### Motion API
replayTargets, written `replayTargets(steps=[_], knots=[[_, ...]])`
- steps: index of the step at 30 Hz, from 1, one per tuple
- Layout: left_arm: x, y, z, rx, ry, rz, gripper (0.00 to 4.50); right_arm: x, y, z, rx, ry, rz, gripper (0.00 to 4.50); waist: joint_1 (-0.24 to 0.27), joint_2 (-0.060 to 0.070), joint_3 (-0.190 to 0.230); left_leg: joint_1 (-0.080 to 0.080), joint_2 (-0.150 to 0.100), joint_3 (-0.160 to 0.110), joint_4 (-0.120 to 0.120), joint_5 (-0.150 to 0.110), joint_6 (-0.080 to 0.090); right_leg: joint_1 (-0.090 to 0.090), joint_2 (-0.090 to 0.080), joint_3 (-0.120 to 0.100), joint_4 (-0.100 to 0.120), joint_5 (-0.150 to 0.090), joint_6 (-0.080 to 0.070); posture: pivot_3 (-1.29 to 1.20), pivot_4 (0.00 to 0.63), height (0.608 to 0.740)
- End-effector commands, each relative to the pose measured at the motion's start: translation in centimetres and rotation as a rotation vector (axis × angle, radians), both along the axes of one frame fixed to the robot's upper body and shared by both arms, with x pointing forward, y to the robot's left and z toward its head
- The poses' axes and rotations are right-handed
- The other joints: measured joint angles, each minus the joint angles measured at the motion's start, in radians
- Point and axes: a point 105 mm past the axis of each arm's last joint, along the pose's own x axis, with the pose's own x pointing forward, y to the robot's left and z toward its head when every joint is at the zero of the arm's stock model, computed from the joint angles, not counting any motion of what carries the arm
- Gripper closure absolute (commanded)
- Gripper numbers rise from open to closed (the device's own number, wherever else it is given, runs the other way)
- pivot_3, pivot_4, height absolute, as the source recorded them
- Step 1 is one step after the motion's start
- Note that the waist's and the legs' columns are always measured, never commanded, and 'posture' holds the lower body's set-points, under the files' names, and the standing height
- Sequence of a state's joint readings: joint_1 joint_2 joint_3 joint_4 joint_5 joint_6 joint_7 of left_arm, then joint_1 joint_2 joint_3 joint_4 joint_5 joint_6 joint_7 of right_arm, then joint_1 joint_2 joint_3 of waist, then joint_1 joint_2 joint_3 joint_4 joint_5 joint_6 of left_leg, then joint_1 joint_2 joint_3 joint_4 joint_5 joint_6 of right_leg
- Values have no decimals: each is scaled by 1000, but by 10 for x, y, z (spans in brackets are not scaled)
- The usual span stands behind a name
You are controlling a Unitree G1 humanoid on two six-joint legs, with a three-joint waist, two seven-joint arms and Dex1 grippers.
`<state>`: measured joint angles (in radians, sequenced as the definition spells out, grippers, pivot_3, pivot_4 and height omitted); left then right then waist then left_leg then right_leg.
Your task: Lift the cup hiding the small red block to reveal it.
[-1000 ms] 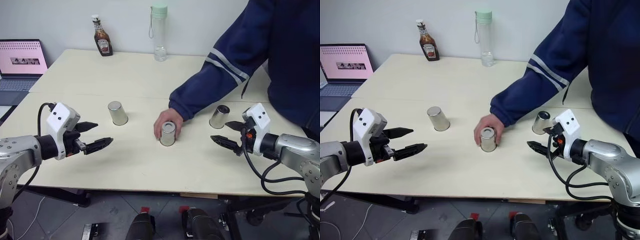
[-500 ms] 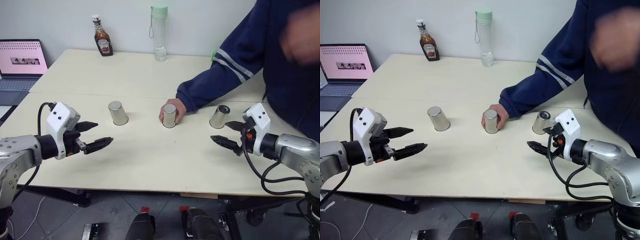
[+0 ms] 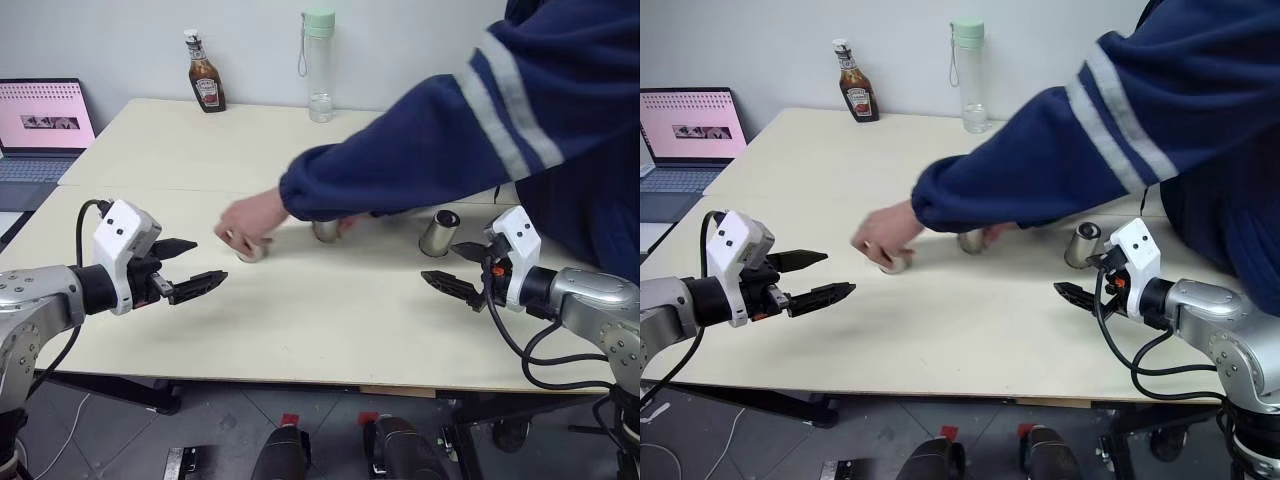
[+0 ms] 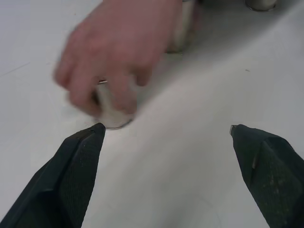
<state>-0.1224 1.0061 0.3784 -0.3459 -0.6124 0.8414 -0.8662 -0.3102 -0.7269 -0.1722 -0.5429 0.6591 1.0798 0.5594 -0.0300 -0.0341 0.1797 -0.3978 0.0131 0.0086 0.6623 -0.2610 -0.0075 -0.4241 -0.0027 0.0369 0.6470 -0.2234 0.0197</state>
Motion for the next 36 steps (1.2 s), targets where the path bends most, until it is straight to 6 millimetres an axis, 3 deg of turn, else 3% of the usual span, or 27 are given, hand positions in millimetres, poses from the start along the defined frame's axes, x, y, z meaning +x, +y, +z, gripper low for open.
replayTargets(steps=[1, 12, 18, 22, 28, 36], knots=[[3, 0, 12, 33, -46, -15, 0, 0, 2, 10, 8, -45, 8, 28, 0, 0, 0, 0, 0, 0, 0, 0, 0, 0, 0, 0, 0, 0, 0, 0, 150, 740], [4, 0, 10, 33, -52, -25, 0, 0, 2, 11, 1, -49, 16, 28, 0, 0, 0, 0, 0, 0, 0, 0, 0, 0, 0, 0, 0, 1, 1, 0, 150, 740], [4, 13, 10, 45, -71, 33, 0, -1, 4, 12, 2, -48, 32, 28, 0, 0, 0, 0, 0, 0, 0, 0, 0, 0, 0, 0, 0, 1, 1, 0, 150, 740], [7, 21, -10, 42, -75, 109, 0, -7, 16, 10, 43, -45, 88, 28, -1, 0, 0, 0, 0, 0, 0, 0, 0, 0, 0, 0, 0, 1, 1, 0, 150, 740], [27, 17, -19, -110, -192, 266, 0, -33, 56, 17, 139, -69, 324, 28, 3, -1, 0, 0, 1, -1, 1, 0, 0, 0, 0, -1, 1, 1, 2, 0, 150, 740], [59, 11, -31, -183, -303, 402, 0, -38, 74, 24, 128, -133, 440, 28, 5, -3, -2, 1, 0, -1, 2, 0, 0, 2, -1, -1, 0, 3, 4, 0, 150, 740]])
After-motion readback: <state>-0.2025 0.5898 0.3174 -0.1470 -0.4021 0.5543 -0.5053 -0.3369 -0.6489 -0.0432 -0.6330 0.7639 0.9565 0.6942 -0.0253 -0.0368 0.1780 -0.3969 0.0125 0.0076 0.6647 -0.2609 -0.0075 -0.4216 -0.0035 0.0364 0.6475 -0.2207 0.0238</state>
